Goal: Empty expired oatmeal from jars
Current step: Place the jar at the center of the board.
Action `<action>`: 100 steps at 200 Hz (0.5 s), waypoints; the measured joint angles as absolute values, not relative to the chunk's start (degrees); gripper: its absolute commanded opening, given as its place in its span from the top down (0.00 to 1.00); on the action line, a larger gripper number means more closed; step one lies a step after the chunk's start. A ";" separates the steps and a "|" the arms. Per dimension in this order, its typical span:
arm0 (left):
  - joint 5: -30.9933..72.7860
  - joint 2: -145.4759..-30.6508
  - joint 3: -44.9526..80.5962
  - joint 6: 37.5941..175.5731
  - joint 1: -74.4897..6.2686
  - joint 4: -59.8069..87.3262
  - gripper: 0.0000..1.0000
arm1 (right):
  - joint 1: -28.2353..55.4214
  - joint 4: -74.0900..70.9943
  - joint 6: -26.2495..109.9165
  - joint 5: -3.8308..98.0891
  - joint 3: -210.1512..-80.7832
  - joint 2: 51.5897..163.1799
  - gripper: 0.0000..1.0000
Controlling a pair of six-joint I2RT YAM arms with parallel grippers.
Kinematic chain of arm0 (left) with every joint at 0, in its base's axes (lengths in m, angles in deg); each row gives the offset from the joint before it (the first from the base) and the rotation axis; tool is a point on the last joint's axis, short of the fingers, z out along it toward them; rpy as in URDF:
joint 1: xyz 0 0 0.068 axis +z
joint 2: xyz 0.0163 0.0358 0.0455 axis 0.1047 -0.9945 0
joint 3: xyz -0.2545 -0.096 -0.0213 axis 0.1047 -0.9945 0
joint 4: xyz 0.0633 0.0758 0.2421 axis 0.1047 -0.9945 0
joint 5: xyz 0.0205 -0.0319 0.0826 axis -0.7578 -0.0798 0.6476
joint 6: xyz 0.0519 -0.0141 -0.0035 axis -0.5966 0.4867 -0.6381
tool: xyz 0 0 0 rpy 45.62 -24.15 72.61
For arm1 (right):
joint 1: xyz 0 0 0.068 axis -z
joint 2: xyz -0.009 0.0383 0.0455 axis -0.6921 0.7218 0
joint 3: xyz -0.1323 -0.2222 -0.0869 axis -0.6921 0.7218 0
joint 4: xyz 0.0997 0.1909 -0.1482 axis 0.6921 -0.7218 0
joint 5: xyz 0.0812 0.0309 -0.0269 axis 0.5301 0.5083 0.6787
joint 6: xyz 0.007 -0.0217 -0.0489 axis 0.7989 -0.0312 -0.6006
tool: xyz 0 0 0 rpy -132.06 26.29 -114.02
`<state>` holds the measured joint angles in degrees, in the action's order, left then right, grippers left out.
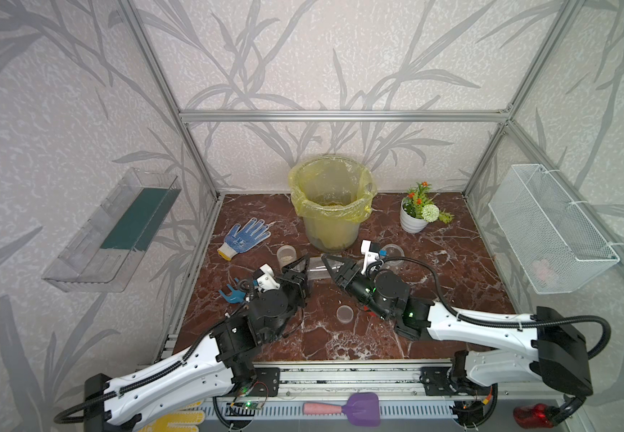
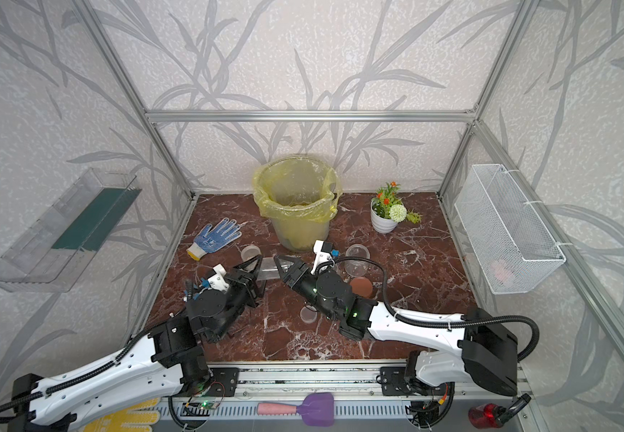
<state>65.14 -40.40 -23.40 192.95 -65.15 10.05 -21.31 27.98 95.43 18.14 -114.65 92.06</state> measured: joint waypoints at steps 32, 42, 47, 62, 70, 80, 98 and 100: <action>69.18 -30.61 -24.87 190.05 -64.45 -5.60 0.02 | -20.39 10.67 84.09 16.17 -119.59 88.50 0.71; 70.91 -27.07 -25.52 189.92 -64.40 -10.02 0.01 | -19.91 6.23 81.27 15.64 -120.81 88.67 0.71; 71.43 -25.52 -25.81 189.50 -64.40 -11.85 0.01 | -19.84 4.59 79.89 15.49 -121.09 88.82 0.71; 73.35 -21.47 -26.53 189.35 -64.40 -17.82 0.01 | -19.84 0.27 75.87 15.45 -121.53 89.81 0.72; 74.10 -19.84 -26.92 189.04 -64.40 -20.68 0.01 | -19.84 -2.09 73.64 15.51 -121.90 90.86 0.72; 75.08 -18.26 -27.54 187.91 -64.40 -23.44 0.01 | -19.86 -5.11 70.99 15.56 -122.82 92.54 0.72; 76.44 -16.21 -28.85 185.28 -64.40 -27.09 0.01 | -20.04 -9.96 66.36 15.58 -125.88 97.02 0.72; 76.57 -16.08 -28.98 185.15 -64.40 -27.41 0.01 | -20.06 -10.44 65.92 15.56 -126.30 97.52 0.72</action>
